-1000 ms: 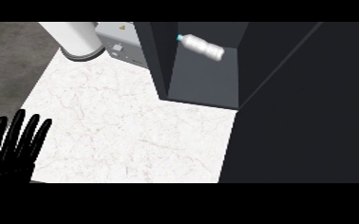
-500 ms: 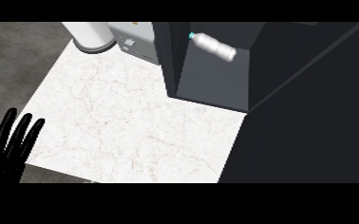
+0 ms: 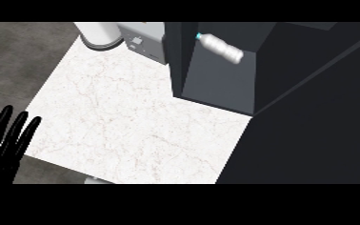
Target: Pick up the bottled water, place it into the cabinet and close the cabinet
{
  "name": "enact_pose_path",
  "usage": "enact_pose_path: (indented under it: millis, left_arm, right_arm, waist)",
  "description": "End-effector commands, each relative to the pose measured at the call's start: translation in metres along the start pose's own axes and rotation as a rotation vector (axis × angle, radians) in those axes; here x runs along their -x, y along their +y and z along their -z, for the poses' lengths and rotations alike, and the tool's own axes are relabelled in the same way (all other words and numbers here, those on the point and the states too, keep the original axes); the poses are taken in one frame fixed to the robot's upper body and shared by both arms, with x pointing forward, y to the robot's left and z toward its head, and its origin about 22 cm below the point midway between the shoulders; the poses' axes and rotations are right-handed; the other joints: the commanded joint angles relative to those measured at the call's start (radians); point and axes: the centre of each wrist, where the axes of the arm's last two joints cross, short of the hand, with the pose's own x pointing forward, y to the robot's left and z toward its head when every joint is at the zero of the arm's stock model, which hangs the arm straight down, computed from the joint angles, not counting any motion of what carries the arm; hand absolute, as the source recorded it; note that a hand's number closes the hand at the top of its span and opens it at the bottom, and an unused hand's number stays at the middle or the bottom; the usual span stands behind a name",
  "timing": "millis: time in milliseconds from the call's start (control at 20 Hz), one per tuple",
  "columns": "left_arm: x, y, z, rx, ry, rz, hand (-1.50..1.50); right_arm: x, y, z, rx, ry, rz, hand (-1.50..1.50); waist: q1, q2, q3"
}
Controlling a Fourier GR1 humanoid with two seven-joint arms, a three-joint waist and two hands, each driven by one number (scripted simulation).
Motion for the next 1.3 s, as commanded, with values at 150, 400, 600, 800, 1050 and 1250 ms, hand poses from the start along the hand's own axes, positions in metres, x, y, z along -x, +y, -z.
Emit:
enact_pose_path:
  millis: [150, 400, 600, 800, 1050, 1250]
  left_arm:
    - [-0.003, 0.007, -0.001, -0.001, 0.005, 0.007, -1.50]
    - [-0.004, 0.009, 0.000, -0.002, 0.002, -0.005, -1.50]
    - [-0.007, 0.012, 0.002, -0.004, -0.008, 0.006, -1.50]
    - [-0.010, 0.011, 0.006, 0.022, -0.023, 0.003, -1.50]
    - [-0.013, 0.010, 0.012, 0.056, -0.030, 0.003, -1.50]
    - [-0.015, 0.013, 0.012, 0.057, -0.028, 0.007, -1.50]
  right_arm:
    - [-0.010, 0.004, 0.016, -0.122, 0.012, -0.056, 1.50]
    - [-0.008, -0.001, 0.021, -0.107, -0.012, -0.062, 1.50]
    - [-0.007, -0.001, 0.021, -0.069, -0.030, -0.025, 1.50]
    - [0.002, 0.003, 0.023, -0.094, -0.025, 0.056, 1.50]
    - [0.009, 0.005, 0.025, -0.130, -0.054, 0.132, 1.50]
    - [0.012, -0.002, 0.024, -0.058, -0.053, 0.134, 1.50]
  waist:
    - [0.005, -0.001, -0.006]
    - [-0.002, 0.002, -0.005]
    - [-0.007, 0.012, -0.005]
    - [0.017, 0.032, -0.002]
    - [0.051, 0.049, 0.001]
    - [0.057, 0.053, 0.002]
